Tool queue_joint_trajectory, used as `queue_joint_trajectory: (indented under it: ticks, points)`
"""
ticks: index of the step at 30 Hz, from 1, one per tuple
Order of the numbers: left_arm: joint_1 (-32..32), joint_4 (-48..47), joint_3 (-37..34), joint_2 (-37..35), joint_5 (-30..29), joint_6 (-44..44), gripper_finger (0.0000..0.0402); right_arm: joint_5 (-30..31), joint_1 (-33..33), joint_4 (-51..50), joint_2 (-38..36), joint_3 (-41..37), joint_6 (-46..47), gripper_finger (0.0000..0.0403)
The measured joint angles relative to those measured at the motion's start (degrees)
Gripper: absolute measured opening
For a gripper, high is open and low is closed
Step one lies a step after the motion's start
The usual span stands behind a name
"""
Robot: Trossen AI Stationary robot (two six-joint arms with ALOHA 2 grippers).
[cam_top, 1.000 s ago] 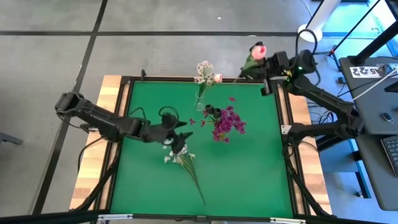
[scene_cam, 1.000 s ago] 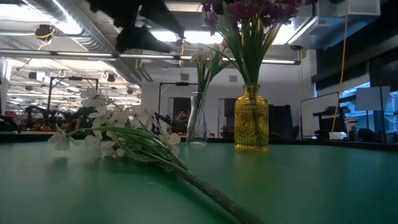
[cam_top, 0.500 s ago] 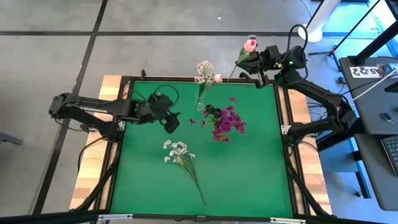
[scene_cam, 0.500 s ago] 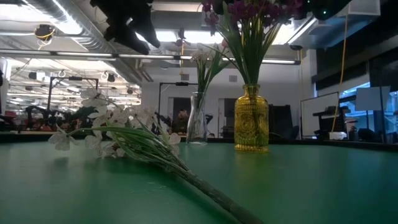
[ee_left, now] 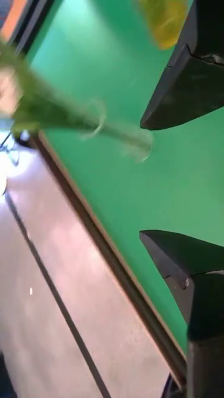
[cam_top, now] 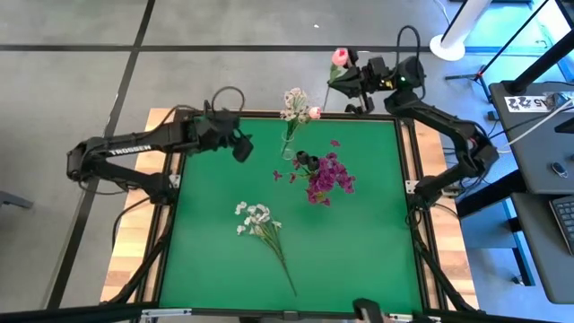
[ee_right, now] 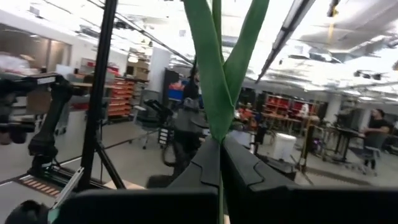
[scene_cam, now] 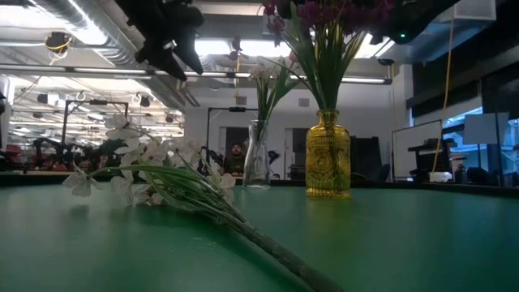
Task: Sort flowers into vase by color
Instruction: Put the pink flower into the transparent vase
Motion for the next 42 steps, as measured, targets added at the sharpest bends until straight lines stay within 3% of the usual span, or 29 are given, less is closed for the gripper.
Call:
queue_joint_trajectory:
  ticks: [7,15,20,28,36,42]
  points:
    - [9.3,6.2,0.0,0.0,11.6,4.1,0.0273,-4.9,0.1,0.1,6.1,10.2,3.7,0.0000]
    - [11.3,15.3,0.0,0.0,22.5,8.2,0.0273,-7.6,0.0,0.1,7.1,11.8,5.0,0.0000]
    - [11.3,17.8,-0.7,0.0,24.4,11.0,0.0273,-7.7,0.0,1.0,8.0,10.0,4.6,0.0000]
    - [12.3,28.7,-9.9,0.0,32.7,11.3,0.0272,-6.3,-1.0,5.9,10.0,7.0,5.2,0.0000]
    - [12.4,40.8,-15.5,0.0,38.7,4.3,0.0272,-4.8,-1.2,25.0,9.9,6.9,16.0,0.0000]
    - [10.8,45.3,-16.0,0.0,39.4,2.7,0.0272,-4.3,-1.1,27.1,9.9,6.9,19.5,0.0000]
